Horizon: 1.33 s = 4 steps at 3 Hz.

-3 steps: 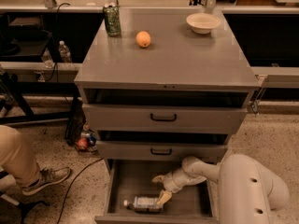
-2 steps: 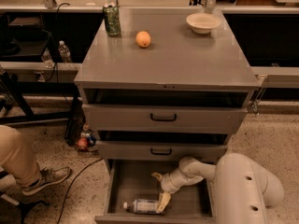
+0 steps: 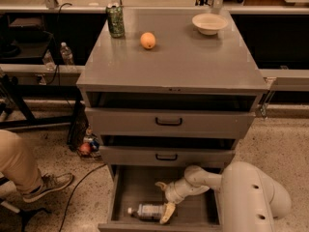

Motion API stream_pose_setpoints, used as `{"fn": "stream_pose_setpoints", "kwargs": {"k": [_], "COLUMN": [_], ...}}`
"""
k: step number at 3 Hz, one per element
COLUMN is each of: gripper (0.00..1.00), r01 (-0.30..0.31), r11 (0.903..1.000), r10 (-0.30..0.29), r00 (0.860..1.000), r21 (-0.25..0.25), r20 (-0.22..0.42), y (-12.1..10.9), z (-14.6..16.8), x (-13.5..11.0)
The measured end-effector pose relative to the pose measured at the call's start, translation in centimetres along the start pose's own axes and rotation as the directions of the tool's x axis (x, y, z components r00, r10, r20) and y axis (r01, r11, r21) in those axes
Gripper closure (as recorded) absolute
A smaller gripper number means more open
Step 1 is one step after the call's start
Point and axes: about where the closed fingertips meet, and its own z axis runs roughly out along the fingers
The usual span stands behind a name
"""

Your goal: Pick blue plastic bottle from bottom drawer and place on counter

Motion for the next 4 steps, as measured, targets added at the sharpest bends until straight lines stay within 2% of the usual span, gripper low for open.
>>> {"fn": "stream_pose_setpoints", "kwargs": {"k": [1,2,4], "gripper": [0.00,0.00,0.00], "r01": [0.022,0.066,0.045], "r11": [0.9996,0.9963,0.9968], "r10": [-0.022,-0.068,-0.049], "r00": [1.000,0.997,0.997], "r21": [0.020,0.056,0.066], "r20": [0.011,0.037,0.066], "y": [-0.8,-2.5,-1.9], "z": [0.0,0.8,2.4], "x": [-0.4,-1.6,0.1]}}
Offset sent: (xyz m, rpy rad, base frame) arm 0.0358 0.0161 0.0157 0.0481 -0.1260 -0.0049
